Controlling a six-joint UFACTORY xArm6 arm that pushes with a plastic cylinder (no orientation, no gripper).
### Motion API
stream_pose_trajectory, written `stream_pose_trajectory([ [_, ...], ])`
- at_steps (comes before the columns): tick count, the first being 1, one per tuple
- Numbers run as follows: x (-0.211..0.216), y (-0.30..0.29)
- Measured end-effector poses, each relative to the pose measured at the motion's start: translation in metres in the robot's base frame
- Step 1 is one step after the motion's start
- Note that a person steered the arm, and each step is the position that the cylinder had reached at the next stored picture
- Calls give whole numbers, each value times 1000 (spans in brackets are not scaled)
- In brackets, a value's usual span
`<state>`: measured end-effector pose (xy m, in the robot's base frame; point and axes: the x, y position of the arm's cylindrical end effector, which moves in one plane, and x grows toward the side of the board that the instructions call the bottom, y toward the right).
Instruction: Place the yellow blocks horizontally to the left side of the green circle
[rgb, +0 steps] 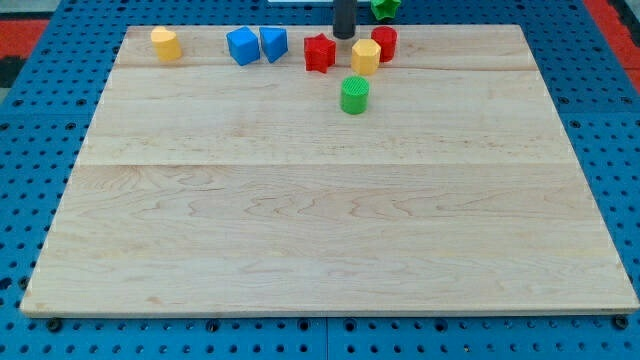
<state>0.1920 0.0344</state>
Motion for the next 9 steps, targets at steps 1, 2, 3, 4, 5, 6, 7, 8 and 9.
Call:
stream_pose_trajectory([
  [1,24,41],
  [2,69,41],
  [3,93,40],
  [4,108,29],
  [5,114,12],
  [6,117,-25],
  [7,99,-15],
  [8,99,-62],
  [9,100,-114],
])
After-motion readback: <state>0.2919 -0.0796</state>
